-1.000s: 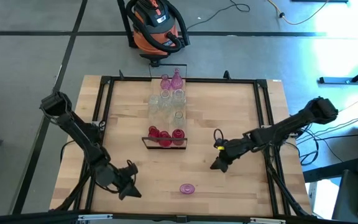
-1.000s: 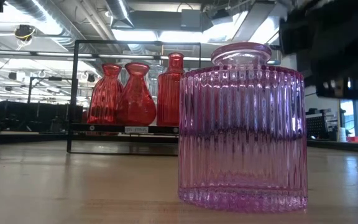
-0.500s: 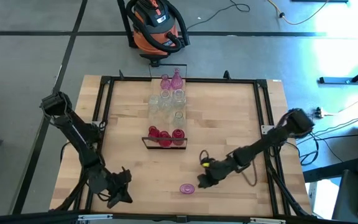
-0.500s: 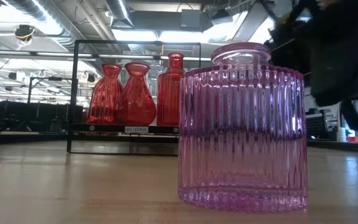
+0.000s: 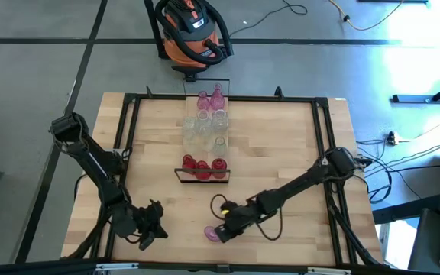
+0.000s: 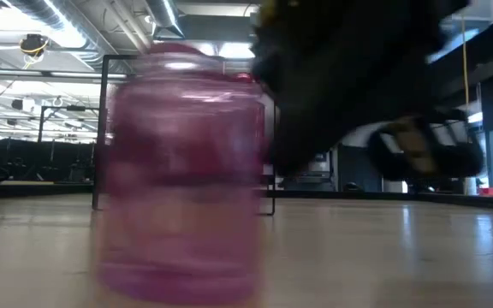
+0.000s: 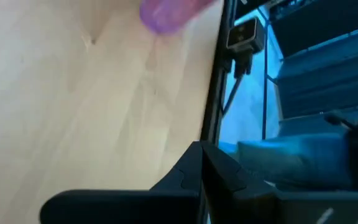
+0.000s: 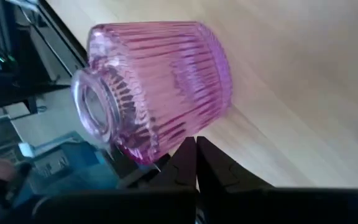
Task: Sort vases onto shelf
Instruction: Put the purple vase on the shelf
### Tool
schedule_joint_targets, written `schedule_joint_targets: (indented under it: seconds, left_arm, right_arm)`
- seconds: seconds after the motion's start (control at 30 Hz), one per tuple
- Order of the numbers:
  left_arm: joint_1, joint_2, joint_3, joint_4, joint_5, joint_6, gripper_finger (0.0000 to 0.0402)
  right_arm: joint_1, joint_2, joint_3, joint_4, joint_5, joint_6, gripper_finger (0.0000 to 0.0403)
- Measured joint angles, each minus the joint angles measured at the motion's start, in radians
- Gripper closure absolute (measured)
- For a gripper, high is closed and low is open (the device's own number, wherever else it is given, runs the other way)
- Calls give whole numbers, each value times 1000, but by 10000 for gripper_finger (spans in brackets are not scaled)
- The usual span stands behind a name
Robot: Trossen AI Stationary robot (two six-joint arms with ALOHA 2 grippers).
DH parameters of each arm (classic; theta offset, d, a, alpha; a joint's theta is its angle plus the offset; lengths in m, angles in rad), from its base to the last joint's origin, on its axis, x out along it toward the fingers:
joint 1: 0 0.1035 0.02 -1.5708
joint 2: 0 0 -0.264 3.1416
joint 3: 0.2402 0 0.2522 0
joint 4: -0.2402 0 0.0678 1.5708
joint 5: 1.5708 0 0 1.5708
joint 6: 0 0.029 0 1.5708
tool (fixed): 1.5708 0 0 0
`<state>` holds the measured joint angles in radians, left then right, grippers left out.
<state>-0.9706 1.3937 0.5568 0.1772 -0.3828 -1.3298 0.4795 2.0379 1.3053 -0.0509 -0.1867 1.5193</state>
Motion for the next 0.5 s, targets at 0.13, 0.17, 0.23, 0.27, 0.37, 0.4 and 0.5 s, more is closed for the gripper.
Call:
schedule_joint_targets:
  seconds: [0.13, 0.17, 0.23, 0.27, 0.37, 0.4, 0.5]
  left_arm:
    - [45, 0, 0, -8, 7, 12, 402]
    - [57, 0, 0, -7, 8, 20, 402]
    - [74, 0, 0, -6, 8, 44, 402]
    - [82, 0, 0, -6, 8, 56, 402]
    - [102, 0, 0, -1, 10, 110, 402]
    - [108, 0, 0, 6, 11, 132, 401]
    - [126, 0, 0, 56, 9, 217, 401]
  right_arm:
    - [-24, 34, 76, 1, 18, -23, 402]
    - [-30, 40, 91, -2, 21, -32, 402]
    - [-41, 49, 117, 2, 28, -44, 402]
    - [-45, 49, 124, -2, 33, -55, 402]
    - [-59, 49, 136, 4, 53, -61, 402]
    - [-65, 49, 136, 5, 56, -62, 402]
    - [-70, 49, 135, 3, 48, -67, 402]
